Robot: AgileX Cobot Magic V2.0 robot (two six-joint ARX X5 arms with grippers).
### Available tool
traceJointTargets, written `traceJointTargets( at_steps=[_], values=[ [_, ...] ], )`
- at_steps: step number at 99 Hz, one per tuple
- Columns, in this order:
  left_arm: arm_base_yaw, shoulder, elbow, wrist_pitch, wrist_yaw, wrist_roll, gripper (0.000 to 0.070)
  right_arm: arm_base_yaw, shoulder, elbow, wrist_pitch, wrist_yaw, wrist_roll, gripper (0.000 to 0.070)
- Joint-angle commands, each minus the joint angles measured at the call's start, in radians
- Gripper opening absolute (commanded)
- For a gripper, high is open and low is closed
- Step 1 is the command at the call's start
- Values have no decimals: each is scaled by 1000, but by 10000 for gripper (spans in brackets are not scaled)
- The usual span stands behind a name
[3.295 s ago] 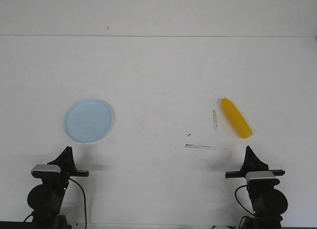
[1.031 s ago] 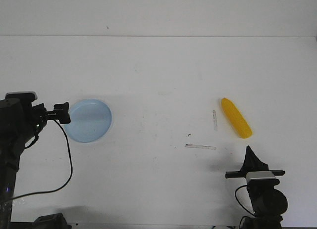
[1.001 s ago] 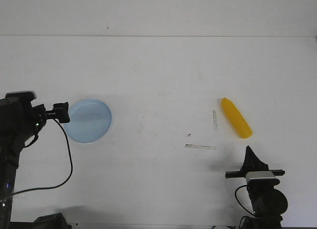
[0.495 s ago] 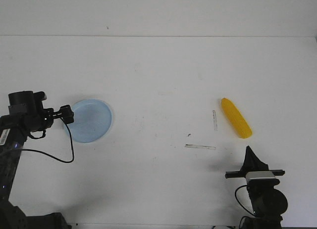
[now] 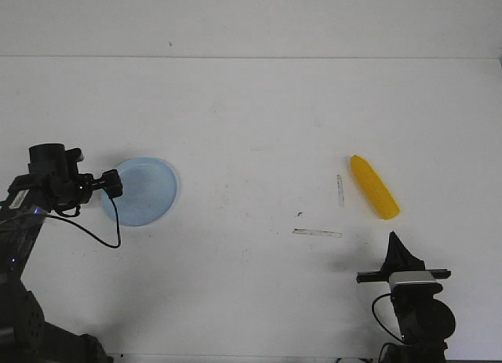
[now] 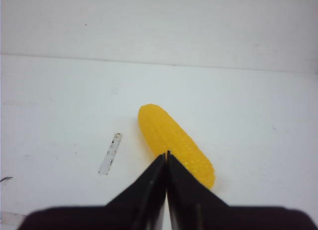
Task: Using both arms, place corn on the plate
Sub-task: 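Reach the left gripper forward to the rim of the light blue plate, then push the light blue plate with the left gripper toward the table center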
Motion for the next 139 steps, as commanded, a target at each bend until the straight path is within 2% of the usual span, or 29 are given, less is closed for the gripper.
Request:
traceJointTargets(
  at_steps=[1, 43, 59, 80, 93, 116, 131, 133, 134, 139],
  values=[
    [3, 22, 15, 18, -3, 7, 569, 0, -1, -1, 8, 0, 0, 2],
    [-2, 59, 15, 45, -2, 6, 566, 0, -1, -1, 7, 0, 0, 2],
    [-2, 60, 15, 43, -2, 6, 523, 0, -1, -1, 3, 0, 2, 1],
    [-4, 64, 15, 41, -2, 5, 520, 0, -1, -1, 3, 0, 3, 2],
    [-7, 72, 15, 37, -2, 6, 478, 0, -1, -1, 3, 0, 3, 1],
    [-9, 100, 15, 25, -2, 6, 467, 0, -1, -1, 3, 0, 3, 2],
    [-9, 121, 15, 8, -2, 6, 332, 0, -1, -1, 3, 0, 3, 1],
    [-9, 121, 15, 8, -2, 6, 305, 0, -1, -1, 3, 0, 3, 2],
    [-9, 121, 15, 12, -2, 6, 216, 0, -1, -1, 4, 0, 3, 1],
    [-9, 121, 15, 15, -2, 6, 155, 0, -1, -1, 4, 0, 3, 2]
  ],
)
